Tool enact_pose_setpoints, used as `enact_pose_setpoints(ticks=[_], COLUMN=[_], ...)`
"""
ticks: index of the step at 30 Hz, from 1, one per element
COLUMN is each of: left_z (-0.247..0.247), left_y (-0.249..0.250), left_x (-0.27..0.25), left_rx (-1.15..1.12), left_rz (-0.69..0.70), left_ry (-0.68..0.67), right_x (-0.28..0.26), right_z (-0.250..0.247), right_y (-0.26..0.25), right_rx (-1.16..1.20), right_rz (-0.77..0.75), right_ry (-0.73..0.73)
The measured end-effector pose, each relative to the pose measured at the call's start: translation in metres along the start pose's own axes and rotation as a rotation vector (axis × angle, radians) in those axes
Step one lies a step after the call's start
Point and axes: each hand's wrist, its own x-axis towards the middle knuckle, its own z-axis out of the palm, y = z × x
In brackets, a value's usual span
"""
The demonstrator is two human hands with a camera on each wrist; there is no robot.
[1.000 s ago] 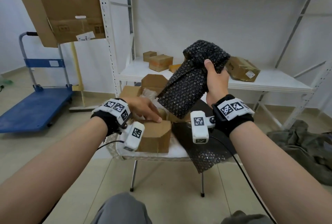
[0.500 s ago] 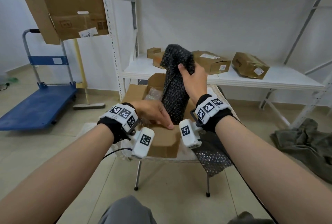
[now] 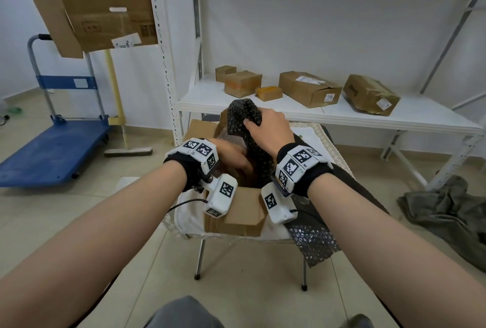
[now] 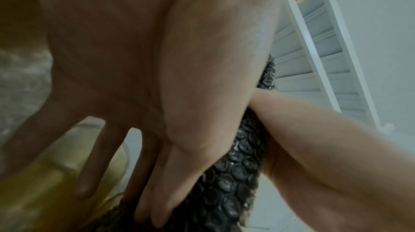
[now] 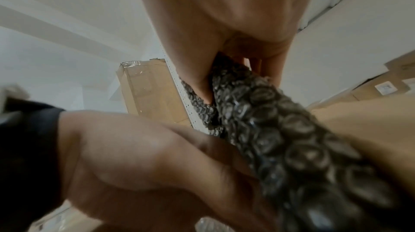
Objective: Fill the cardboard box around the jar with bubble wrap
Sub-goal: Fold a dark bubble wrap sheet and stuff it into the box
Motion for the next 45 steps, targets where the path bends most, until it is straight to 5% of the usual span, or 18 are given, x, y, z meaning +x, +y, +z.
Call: enact_pose_setpoints(ticks=[18,26,36,45], left_z=[0.004,-0.041,-0.022,-0.022], left_y=[-0.019,-0.011,0.005,-0.006], left_x=[0.010,0.026,0.043,0.061], left_rx=[-0.081,-0.010,-0.004,-0.255], left_rz=[0.078,-0.017,-0.047,-0.018], left_ry=[-0.024,0.341,0.279,0.287], right_x=[0.020,0.016,0.014,0.025], right_z=[0.008,-0.004,-0.015,-0.016], right_y=[-0.005,0.002,0.006,0.007], right_rx=[-0.271,-0.250,-0.327,-0.381], right_rz=[0.122,0.118,0.098,0.129], right_ry=[-0.229,-0.190,-0.273,-0.389])
